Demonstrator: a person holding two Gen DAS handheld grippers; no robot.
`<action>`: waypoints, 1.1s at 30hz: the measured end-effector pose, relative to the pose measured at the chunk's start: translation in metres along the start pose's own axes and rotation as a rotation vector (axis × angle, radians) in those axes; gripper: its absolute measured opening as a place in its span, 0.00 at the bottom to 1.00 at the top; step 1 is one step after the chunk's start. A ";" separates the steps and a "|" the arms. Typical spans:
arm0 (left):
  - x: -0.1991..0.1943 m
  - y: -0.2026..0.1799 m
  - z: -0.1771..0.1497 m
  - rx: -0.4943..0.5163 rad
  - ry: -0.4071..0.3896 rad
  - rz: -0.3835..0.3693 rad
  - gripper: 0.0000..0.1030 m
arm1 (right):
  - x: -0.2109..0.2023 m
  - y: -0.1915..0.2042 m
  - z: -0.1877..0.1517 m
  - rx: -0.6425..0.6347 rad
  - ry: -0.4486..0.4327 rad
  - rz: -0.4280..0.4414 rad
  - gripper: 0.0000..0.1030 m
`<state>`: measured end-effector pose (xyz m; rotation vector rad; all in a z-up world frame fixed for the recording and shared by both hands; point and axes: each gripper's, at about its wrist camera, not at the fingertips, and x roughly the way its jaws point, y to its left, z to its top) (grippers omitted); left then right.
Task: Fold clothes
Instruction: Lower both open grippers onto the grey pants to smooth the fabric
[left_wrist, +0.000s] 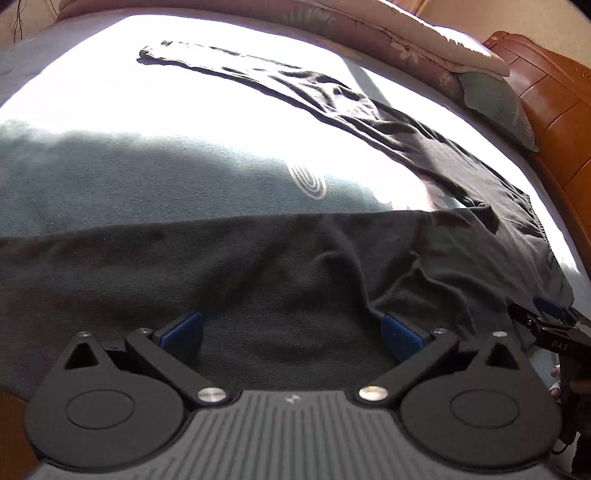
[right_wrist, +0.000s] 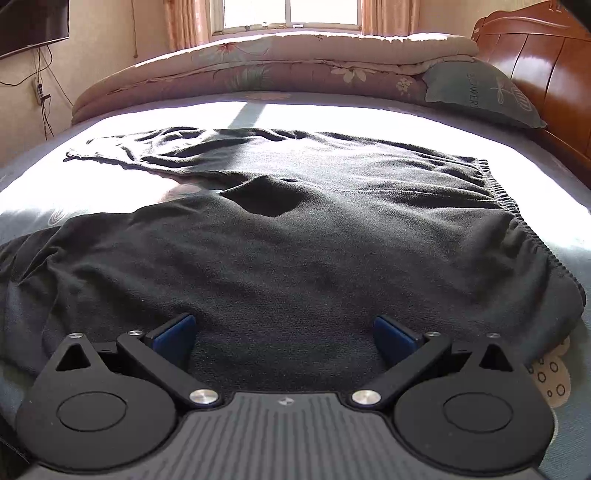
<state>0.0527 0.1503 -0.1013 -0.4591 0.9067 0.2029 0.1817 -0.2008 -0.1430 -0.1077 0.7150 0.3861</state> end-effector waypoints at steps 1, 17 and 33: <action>-0.002 0.003 -0.002 -0.011 -0.003 0.005 0.99 | 0.000 0.000 -0.001 -0.006 -0.006 0.000 1.00; -0.020 0.026 -0.009 -0.015 -0.044 0.122 0.99 | -0.009 0.028 0.028 -0.050 -0.005 0.073 1.00; -0.027 0.041 -0.018 -0.038 -0.073 0.065 0.99 | 0.071 0.093 0.068 -0.170 0.082 0.135 1.00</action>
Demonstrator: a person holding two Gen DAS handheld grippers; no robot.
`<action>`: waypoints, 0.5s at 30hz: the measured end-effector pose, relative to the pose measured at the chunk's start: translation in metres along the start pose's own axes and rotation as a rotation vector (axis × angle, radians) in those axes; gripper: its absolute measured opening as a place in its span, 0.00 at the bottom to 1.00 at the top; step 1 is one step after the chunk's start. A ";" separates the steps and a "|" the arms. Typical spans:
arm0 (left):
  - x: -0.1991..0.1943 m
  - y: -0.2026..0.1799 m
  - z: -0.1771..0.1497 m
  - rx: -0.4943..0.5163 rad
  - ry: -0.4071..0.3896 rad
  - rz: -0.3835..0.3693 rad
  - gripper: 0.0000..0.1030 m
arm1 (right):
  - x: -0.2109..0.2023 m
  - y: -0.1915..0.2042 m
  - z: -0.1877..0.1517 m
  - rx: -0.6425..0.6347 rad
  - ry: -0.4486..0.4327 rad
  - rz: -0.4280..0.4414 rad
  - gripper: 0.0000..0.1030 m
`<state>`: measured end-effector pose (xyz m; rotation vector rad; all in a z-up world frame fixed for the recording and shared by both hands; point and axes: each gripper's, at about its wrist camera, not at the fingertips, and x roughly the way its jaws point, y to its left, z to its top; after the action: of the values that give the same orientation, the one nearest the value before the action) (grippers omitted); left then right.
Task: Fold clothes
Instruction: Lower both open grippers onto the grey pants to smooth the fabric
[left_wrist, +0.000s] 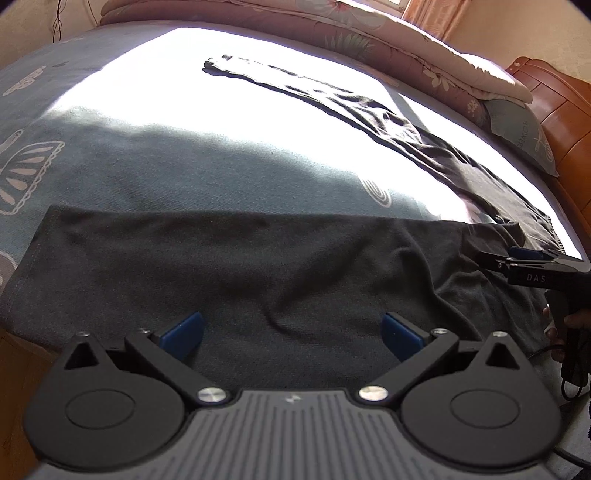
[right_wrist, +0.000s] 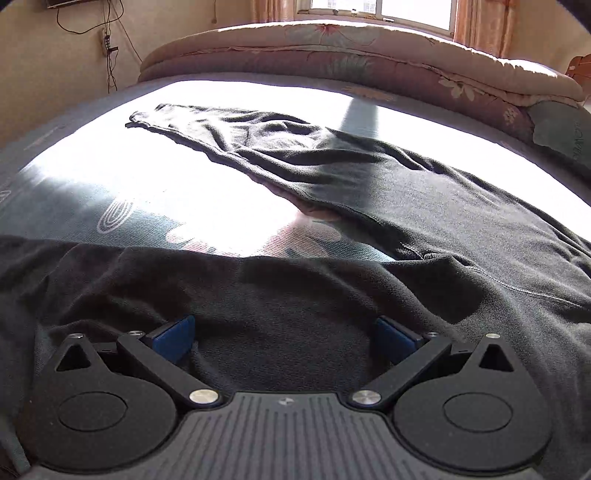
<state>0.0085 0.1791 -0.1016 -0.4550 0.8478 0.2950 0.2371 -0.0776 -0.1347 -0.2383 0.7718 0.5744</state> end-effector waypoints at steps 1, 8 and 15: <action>-0.001 0.000 0.002 -0.006 0.002 0.000 0.99 | -0.001 -0.001 0.003 0.012 0.017 -0.012 1.00; 0.005 0.002 0.009 -0.010 0.013 0.020 0.99 | -0.044 0.018 -0.019 -0.030 0.035 0.053 1.00; 0.004 -0.008 0.008 0.035 -0.001 0.044 0.99 | -0.048 0.020 -0.044 -0.024 0.061 0.027 1.00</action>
<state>0.0197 0.1765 -0.0981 -0.4041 0.8614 0.3208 0.1724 -0.0981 -0.1316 -0.2692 0.8283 0.6042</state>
